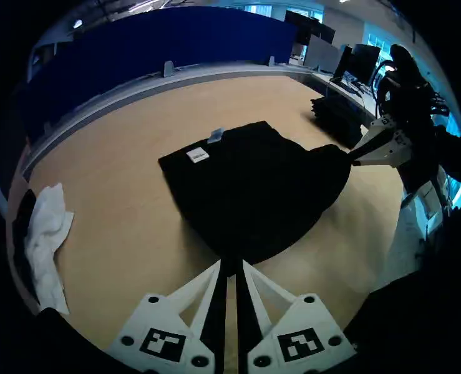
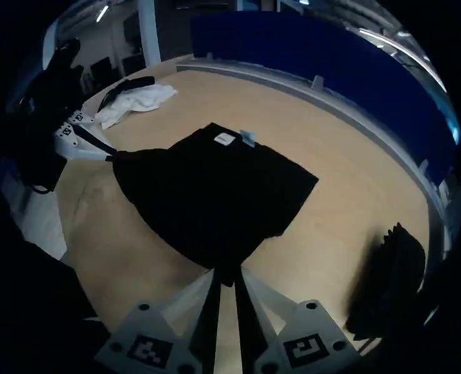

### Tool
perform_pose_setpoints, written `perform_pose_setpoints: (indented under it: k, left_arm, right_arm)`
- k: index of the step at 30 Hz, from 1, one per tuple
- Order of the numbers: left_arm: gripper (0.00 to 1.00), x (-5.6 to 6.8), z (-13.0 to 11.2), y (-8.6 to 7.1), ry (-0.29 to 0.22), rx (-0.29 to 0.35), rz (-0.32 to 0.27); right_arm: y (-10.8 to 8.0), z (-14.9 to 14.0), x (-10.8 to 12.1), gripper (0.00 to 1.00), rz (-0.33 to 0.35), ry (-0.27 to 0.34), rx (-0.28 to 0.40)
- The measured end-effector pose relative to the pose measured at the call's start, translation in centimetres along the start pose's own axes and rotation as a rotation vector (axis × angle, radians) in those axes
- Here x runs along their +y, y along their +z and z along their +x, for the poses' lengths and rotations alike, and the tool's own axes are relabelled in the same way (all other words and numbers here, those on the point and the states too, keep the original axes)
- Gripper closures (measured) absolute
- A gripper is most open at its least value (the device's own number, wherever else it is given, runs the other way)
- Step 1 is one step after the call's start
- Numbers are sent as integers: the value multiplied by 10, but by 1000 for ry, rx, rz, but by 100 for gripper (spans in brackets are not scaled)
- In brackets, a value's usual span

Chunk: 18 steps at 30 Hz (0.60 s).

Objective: Fold towel

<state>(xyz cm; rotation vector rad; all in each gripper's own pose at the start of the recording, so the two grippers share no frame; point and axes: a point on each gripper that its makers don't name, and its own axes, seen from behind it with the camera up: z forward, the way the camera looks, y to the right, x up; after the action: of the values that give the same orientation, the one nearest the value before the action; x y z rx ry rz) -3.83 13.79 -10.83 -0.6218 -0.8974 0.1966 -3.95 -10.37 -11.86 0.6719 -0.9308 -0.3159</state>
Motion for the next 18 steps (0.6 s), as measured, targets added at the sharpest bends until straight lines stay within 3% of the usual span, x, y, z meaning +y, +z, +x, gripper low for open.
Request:
perform_pose_setpoints:
  k: [9, 18]
  left_arm:
    - [91, 2, 14, -30, -43, 21, 7]
    - [91, 3, 13, -37, -64, 19, 4]
  right_arm:
    - [-24, 9, -11, 85, 23, 6, 8]
    - [-34, 11, -18, 85, 42, 15, 10]
